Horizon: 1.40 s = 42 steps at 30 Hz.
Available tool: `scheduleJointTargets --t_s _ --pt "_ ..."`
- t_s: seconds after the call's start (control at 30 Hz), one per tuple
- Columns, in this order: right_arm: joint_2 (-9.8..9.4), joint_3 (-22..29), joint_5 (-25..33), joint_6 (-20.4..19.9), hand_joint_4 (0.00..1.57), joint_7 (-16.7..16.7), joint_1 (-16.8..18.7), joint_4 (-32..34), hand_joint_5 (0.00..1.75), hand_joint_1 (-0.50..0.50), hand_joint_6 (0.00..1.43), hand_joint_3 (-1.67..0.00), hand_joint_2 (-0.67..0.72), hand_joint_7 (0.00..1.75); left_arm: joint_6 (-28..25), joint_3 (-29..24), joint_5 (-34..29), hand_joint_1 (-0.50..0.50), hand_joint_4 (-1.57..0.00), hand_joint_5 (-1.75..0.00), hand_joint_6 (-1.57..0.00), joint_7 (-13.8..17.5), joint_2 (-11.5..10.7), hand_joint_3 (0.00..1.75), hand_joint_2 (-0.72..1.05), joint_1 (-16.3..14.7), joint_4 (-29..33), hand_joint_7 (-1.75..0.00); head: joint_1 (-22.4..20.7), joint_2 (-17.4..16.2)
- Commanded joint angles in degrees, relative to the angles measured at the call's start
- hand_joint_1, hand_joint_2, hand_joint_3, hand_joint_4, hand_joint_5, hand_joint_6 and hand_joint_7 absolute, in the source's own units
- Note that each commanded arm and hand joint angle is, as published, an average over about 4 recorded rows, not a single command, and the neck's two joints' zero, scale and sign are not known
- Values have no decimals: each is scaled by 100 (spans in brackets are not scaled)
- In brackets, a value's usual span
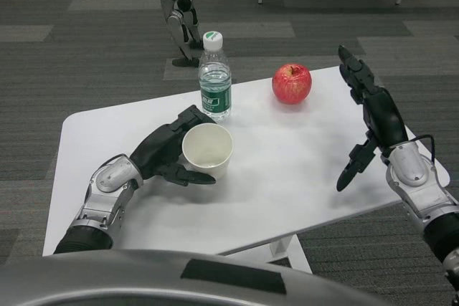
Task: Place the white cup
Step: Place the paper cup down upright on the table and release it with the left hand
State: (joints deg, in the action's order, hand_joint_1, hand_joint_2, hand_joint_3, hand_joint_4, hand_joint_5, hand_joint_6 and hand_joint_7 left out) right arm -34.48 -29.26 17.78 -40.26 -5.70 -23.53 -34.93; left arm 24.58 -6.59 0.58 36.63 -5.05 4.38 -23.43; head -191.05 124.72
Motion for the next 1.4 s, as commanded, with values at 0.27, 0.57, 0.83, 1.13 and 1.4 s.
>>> scheduleJointTargets --t_s 0.27,0.57,0.83,1.13,1.4 --pt "20 -32 24 10 0 -10 51 -14 0 -47 0 -2 65 0 201 -35 -80 -17 0 -175 0 -7 -22 61 105 -126 -122 -120 -32 -42" --pt "29 -36 24 10 0 -10 51 -14 0 -46 0 -2 61 0 223 -35 -231 -39 0 -136 0 -7 -46 24 105 -216 -61 -106 -71 -65" --pt "29 -45 24 12 0 -6 51 -14 0 -49 0 0 65 0 227 -17 -350 -49 0 -123 0 -7 -48 9 105 -258 5 -105 -77 -72" --pt "29 -36 24 18 0 -10 51 -22 0 -46 0 0 60 0 249 -44 -541 -50 0 -123 0 -7 -66 9 94 -341 111 -105 -77 -71" --pt "29 -54 24 14 0 -10 51 -31 0 -46 0 0 60 0 188 -53 -506 -50 0 -128 0 -15 -110 9 87 -512 524 -105 -140 -119"
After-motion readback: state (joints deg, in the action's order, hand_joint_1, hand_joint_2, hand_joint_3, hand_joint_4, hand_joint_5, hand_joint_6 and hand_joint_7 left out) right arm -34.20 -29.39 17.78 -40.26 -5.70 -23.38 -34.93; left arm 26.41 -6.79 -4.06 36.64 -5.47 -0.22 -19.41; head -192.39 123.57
